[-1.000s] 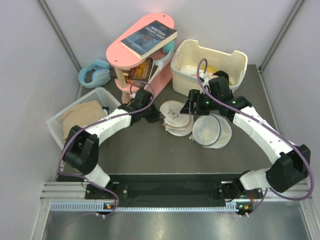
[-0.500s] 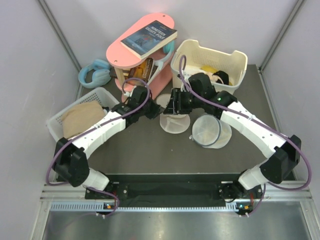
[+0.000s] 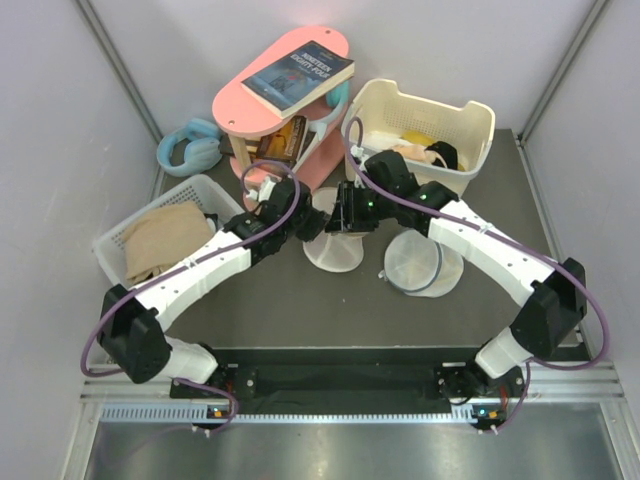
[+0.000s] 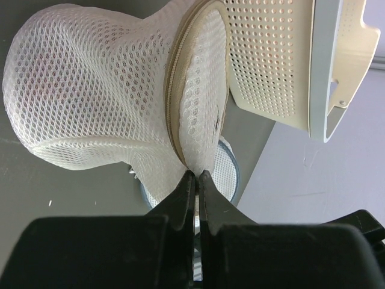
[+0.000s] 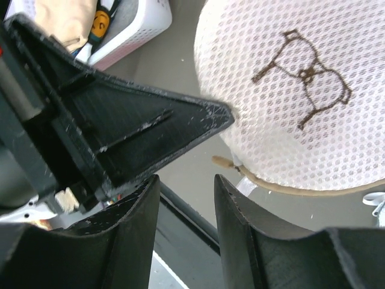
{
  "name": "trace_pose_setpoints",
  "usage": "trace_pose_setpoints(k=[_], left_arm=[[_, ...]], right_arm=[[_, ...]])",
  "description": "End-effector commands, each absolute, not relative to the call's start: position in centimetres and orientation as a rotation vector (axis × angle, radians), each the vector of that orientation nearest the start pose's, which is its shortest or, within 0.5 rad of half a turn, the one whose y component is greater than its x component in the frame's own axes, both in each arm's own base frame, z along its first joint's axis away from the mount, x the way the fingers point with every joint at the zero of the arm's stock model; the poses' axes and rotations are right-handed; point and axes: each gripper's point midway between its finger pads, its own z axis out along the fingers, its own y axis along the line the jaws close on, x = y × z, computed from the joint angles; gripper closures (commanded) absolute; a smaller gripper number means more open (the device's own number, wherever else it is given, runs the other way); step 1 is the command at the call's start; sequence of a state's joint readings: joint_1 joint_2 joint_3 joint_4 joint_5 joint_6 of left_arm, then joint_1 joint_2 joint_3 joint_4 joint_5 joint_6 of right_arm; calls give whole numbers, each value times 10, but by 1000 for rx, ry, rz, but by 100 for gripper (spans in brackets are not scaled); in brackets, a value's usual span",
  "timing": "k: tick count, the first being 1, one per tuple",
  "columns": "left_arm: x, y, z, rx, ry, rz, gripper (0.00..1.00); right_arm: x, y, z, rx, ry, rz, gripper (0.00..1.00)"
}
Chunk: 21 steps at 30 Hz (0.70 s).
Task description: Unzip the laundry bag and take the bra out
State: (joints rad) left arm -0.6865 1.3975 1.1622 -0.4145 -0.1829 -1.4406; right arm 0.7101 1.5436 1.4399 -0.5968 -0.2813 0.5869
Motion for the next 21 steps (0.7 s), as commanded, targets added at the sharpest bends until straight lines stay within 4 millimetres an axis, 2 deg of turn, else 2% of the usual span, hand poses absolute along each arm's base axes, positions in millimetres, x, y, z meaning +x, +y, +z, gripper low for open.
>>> trace_pose_setpoints(k=[1, 9, 21], left_arm=[[326, -277, 264, -1010, 2040, -1017, 100], [322, -273, 272, -1018, 1994, -975, 100], [314, -286, 276, -1015, 1982, -1012, 100]], right_arm=[[279, 332, 234, -283, 2399, 933, 59], [274, 321, 229, -235, 2423, 871, 58], [276, 323, 218, -167, 2437, 877, 57]])
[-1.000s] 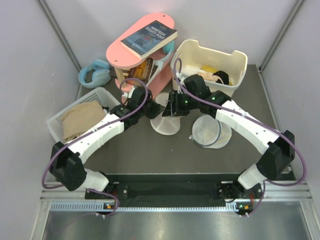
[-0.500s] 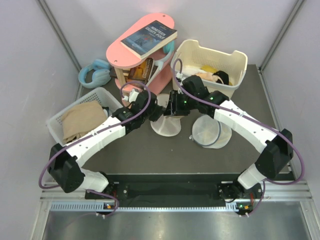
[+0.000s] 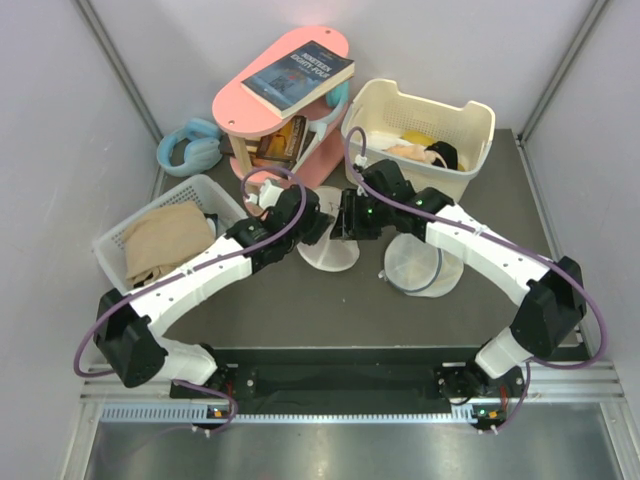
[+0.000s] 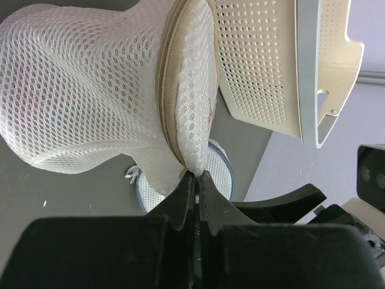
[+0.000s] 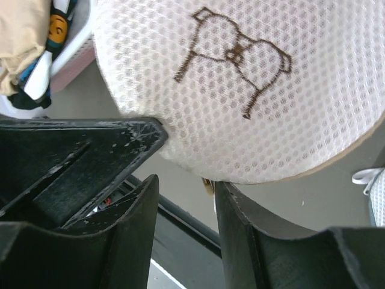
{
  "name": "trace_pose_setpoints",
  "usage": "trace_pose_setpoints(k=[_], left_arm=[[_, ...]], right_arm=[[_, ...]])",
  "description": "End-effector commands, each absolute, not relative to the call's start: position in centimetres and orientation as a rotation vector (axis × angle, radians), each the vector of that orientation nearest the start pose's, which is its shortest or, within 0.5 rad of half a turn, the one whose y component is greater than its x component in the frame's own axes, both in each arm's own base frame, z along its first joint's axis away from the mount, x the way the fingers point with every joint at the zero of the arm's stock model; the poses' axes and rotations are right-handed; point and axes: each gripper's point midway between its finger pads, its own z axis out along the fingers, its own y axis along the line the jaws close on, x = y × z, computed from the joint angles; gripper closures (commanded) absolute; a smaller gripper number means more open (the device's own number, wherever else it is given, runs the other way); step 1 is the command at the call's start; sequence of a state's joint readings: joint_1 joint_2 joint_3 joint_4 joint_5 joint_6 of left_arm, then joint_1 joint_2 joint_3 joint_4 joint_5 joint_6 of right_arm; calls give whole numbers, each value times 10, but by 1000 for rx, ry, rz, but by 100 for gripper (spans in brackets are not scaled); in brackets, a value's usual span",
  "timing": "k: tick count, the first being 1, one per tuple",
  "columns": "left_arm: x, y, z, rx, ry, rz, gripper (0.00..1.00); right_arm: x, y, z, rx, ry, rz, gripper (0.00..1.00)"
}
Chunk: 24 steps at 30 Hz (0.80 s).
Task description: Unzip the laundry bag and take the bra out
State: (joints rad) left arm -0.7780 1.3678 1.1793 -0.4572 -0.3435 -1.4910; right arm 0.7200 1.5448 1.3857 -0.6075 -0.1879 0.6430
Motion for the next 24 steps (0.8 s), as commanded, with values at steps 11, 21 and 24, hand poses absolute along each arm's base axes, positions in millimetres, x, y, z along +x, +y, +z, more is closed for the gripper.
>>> trace_pose_setpoints(k=[11, 21, 24], left_arm=[[307, -284, 272, -1009, 1980, -1025, 100], [311, -259, 260, -889, 1984, -955, 100], [317, -255, 256, -847, 2009, -1003, 100]], right_arm=[[280, 313, 216, -144, 2417, 821, 94], [279, 282, 207, -128, 2421, 736, 100], [282, 263, 198, -90, 2434, 716, 100]])
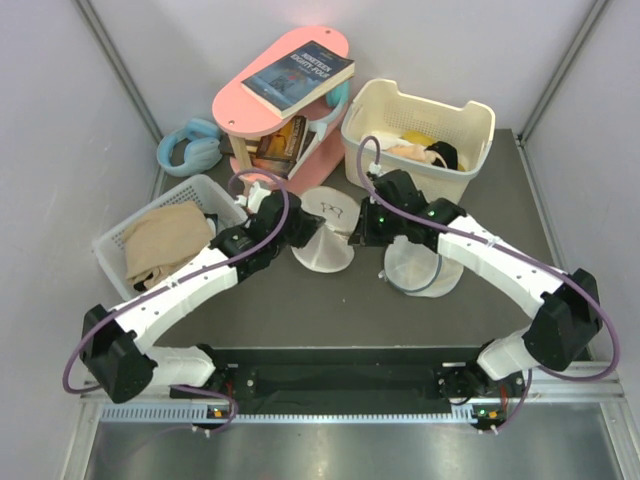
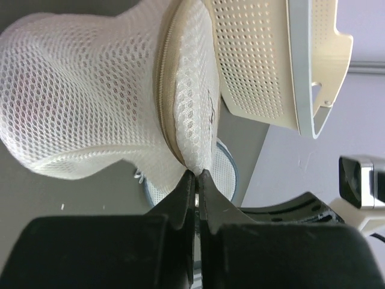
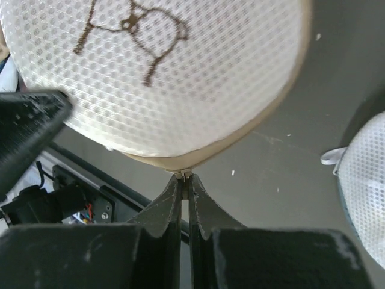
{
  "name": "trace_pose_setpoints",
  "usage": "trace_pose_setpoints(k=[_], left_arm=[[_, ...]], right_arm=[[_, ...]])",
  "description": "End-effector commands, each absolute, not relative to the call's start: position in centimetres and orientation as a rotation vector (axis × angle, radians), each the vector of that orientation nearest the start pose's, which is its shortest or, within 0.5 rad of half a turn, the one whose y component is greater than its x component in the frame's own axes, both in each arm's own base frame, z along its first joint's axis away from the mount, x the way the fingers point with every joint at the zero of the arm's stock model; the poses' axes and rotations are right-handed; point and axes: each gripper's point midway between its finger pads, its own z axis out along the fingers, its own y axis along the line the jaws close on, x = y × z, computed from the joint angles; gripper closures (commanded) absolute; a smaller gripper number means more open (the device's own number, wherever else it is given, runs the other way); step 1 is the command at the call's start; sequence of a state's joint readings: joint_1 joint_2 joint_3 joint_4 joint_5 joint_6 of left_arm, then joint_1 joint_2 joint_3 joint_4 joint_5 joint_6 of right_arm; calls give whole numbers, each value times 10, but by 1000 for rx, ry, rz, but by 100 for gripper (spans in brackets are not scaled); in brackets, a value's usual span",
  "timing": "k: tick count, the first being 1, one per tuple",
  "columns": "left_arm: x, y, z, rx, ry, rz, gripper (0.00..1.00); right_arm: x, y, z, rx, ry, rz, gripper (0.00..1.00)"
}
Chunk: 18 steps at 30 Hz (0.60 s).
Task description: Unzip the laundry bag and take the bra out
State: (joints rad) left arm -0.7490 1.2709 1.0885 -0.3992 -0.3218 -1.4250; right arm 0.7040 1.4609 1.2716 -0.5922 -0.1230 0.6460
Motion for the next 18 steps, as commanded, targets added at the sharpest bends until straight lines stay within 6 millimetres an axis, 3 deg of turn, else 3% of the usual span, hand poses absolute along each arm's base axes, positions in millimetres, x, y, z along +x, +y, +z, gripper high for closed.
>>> trace_pose_setpoints(k=[1, 4, 11, 14, 15, 16, 17, 18], left_arm=[[319, -253, 255, -834, 2026, -1021, 100], [327, -257, 255, -743, 2052, -1037, 100], [341, -312, 247, -368, 2157, -1205, 100], [358, -310, 234, -316, 2161, -1138, 100], [365, -304, 230, -335, 2164, -1106, 91], [364, -299, 224, -350, 2200, -1071, 76], [363, -296, 221, -354, 2215, -1046, 46], [363, -292, 219, -369, 2222, -1021, 32]], right_arm=[[282, 258, 194, -83, 2437, 711, 100], [286, 249, 193, -69, 2421, 719, 100], [283, 253, 213, -121, 2380, 768, 100], [281, 257, 221, -161, 2354, 778, 100], [280, 260, 222, -171, 2347, 788, 100], [280, 262, 218, -178, 2356, 792, 100], [279, 266, 215, -185, 2365, 810, 100], [278, 271, 212, -193, 2363, 829, 100]])
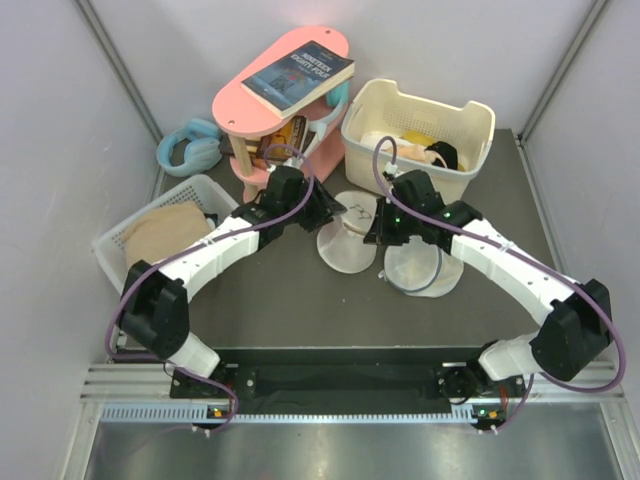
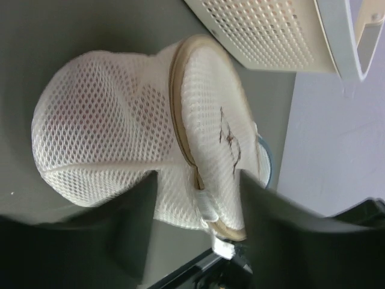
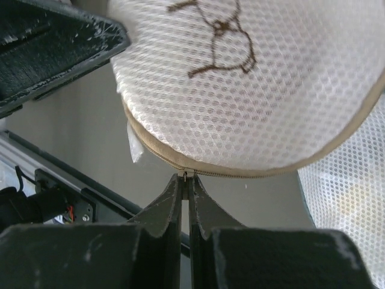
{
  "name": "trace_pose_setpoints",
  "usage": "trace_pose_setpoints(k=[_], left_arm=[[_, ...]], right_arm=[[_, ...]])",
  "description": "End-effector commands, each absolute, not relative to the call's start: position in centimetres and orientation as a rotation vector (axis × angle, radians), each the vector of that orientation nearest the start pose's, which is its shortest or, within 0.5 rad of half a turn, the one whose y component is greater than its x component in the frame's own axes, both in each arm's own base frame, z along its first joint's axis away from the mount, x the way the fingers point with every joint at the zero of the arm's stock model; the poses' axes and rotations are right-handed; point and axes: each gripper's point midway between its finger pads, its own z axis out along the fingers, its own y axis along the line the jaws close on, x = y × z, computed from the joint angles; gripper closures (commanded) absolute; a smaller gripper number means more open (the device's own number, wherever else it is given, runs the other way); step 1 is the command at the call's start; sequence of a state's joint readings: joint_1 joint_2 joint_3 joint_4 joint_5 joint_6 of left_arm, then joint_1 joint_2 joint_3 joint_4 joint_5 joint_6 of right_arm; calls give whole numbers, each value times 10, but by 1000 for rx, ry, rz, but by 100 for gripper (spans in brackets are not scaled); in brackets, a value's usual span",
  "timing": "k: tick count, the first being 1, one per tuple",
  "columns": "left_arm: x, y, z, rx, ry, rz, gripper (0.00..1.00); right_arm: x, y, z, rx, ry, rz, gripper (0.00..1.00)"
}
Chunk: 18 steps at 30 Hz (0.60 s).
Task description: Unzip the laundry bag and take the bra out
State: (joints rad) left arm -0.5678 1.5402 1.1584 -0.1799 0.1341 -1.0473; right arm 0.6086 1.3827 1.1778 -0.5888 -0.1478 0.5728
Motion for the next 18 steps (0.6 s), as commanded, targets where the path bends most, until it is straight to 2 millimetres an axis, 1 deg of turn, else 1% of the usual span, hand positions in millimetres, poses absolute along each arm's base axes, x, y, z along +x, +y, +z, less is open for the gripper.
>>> trace_pose_setpoints(k=[1, 2, 3, 4, 5, 6, 7, 8, 9, 10, 12, 15, 18], left_arm=[[360, -288, 216, -382, 2239, -1005, 25], [350, -283, 211, -420, 2275, -997, 17], [344, -280, 207, -447, 2304, -993, 15], [332, -278, 202, -463, 2331, -1005, 14], [327, -279, 200, -510, 2339, -1035, 14], [320, -279, 199, -533, 2349, -1062, 13], [307, -277, 189, -560, 2373, -1084, 13], [306, -278, 193, -611, 2346, -1131, 14], [301, -277, 191, -633, 2343, -1150, 16], [295, -273, 188, -658, 2339, -1151, 17], [291, -266, 184, -704, 2344, -1123, 21], [290, -255, 180, -726, 2347, -1046, 23], [292, -252, 176, -747, 2341, -1018, 26]], right_arm=[[278, 277, 205, -202, 2382, 837, 100], [276, 282, 201, -216, 2392, 862, 100], [273, 291, 200, -234, 2398, 887, 100], [275, 299, 193, -246, 2412, 904, 100], [273, 306, 192, -266, 2417, 924, 100], [271, 317, 197, -298, 2407, 945, 100], [271, 325, 190, -318, 2427, 949, 100], [270, 331, 191, -340, 2426, 958, 100], [268, 342, 191, -366, 2430, 968, 100], [267, 347, 190, -382, 2435, 972, 100], [265, 359, 193, -414, 2428, 984, 100], [262, 367, 196, -441, 2423, 995, 100], [260, 369, 196, -452, 2421, 997, 100]])
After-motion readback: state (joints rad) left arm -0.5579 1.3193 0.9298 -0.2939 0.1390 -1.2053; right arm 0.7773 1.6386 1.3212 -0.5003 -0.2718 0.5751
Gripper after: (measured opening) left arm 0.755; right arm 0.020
